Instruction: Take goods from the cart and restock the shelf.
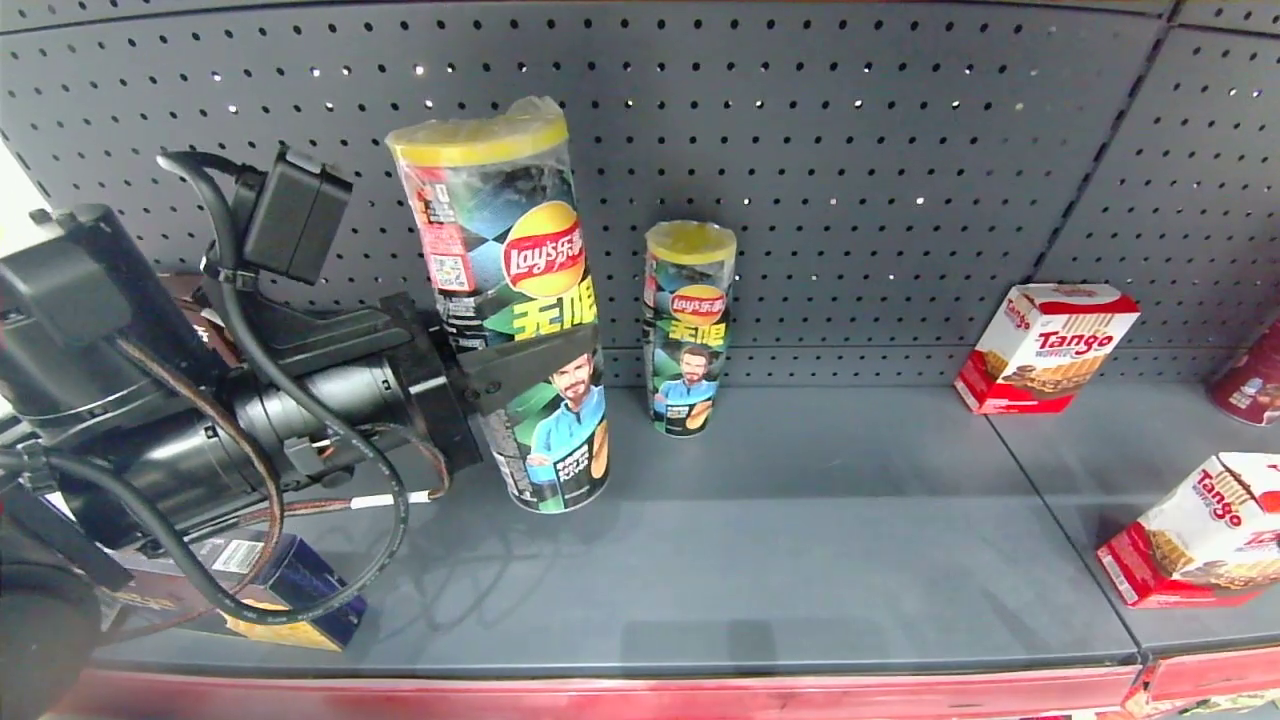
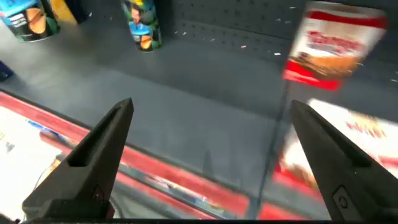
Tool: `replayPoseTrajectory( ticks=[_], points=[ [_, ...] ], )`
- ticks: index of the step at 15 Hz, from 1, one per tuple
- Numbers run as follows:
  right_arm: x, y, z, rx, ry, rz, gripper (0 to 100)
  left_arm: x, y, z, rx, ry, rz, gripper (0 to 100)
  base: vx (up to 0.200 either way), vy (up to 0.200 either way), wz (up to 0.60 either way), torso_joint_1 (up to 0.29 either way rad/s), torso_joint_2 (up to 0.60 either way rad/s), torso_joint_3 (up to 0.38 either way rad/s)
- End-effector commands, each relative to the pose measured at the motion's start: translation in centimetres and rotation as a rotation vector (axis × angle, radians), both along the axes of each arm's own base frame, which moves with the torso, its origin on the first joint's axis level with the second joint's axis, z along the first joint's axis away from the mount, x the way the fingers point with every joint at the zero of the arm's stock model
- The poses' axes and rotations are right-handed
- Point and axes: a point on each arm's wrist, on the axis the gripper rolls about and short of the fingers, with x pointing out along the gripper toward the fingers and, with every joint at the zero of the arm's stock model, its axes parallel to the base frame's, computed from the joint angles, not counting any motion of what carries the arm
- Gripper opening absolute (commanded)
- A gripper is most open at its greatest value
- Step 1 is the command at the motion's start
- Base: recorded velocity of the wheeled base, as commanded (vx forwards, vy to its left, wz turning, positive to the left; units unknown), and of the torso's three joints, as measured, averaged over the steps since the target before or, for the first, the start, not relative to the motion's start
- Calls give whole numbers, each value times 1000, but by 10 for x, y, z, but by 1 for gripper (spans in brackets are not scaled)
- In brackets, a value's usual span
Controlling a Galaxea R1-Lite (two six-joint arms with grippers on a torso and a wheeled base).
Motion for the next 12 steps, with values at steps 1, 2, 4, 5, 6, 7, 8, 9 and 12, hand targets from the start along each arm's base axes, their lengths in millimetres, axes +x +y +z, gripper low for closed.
replayPoseTrajectory(
  ticks=[1,2,4,5,6,7,8,9,12],
  points=[
    [94,26,-4,-67,76,84,100,-4,10,0,-3,8,30,0,0,0,0,0,0,0],
    [117,33,-8,-58,52,120,100,-6,12,0,-4,7,33,0,0,0,0,0,0,0],
    [153,44,-11,-47,22,180,100,-7,12,-1,-14,24,32,0,0,0,0,0,0,0],
    [164,48,-9,-51,18,205,100,-7,12,-1,-14,25,35,0,0,0,0,0,0,0],
    [175,52,-5,-58,1,248,100,-7,12,0,-15,24,40,0,0,0,0,0,0,0],
    [188,58,4,-53,-3,343,100,-7,12,-1,-14,27,41,0,0,0,0,0,0,0],
    [199,60,7,-55,-11,436,100,-7,12,-1,-14,30,41,0,0,0,0,0,0,0],
    [211,63,11,-65,-35,489,100,-7,12,-1,-14,30,43,0,0,0,0,0,0,0],
    [233,82,13,-65,-56,611,100,-7,12,-2,-13,31,41,0,0,0,0,0,0,0]
  ],
)
